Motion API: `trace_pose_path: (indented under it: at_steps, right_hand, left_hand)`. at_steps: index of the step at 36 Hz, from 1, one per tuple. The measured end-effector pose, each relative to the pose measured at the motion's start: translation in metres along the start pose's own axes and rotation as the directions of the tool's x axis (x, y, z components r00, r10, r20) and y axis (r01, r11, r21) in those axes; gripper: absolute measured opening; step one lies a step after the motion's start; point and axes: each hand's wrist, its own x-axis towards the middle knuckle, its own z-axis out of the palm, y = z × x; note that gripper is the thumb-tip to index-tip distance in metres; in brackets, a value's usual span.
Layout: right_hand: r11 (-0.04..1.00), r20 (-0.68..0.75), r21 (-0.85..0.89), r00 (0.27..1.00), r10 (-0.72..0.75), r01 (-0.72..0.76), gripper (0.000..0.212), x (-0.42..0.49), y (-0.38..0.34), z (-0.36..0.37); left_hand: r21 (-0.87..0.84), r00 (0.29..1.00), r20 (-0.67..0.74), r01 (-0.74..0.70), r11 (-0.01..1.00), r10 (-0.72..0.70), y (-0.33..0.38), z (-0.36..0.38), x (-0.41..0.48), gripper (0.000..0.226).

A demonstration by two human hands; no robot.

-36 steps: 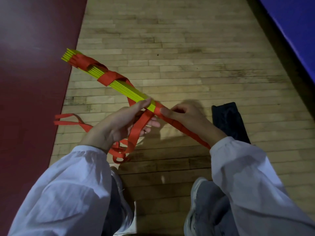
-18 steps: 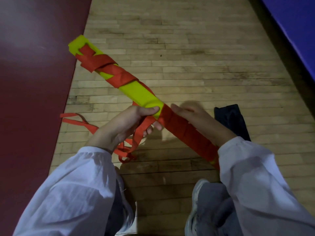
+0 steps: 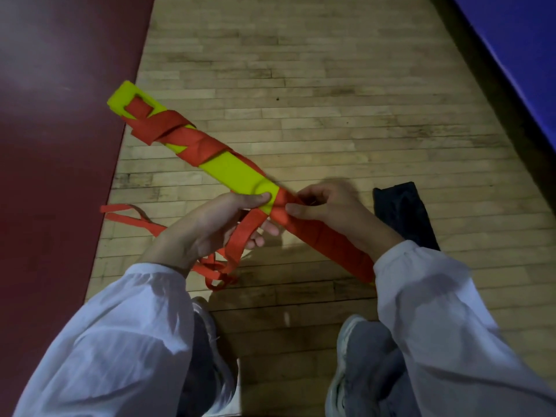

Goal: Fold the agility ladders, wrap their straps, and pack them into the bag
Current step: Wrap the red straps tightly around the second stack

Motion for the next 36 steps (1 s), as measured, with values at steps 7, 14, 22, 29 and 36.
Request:
trace_pose_path:
  at_steps: [7, 14, 22, 29, 36]
  right_hand:
    - [0.982, -0.071, -0.149, 0.99, -0.125, 0.114, 0.02, 0.0, 0.001, 0.002]
    - [0.961, -0.139, -0.227, 0.972, -0.191, 0.157, 0.025, 0.002, 0.006, 0.006]
    - [0.946, -0.096, -0.264, 0.971, -0.218, 0.186, 0.031, 0.002, 0.007, 0.008]
    - [0.993, 0.068, -0.105, 0.996, -0.052, 0.059, 0.047, -0.003, -0.001, -0.01]
    - [0.991, 0.229, -0.094, 0.967, 0.114, -0.094, 0.053, -0.001, 0.008, -0.016]
  left_hand:
    - [0.003, 0.999, -0.017, 0.05, 0.999, -0.05, -0.003, -0.002, 0.006, 0.045]
    - [0.018, 0.996, -0.08, 0.031, 0.999, -0.03, -0.005, -0.001, 0.012, 0.064]
    - [0.002, 0.988, -0.151, 0.006, 1.0, -0.006, -0.007, 0.001, 0.015, 0.05]
    - [0.095, 0.984, -0.145, -0.086, 0.992, 0.099, -0.01, 0.001, 0.013, 0.053]
    - [0.129, 0.98, -0.109, -0.15, 0.98, 0.164, -0.007, 0.008, 0.009, 0.047]
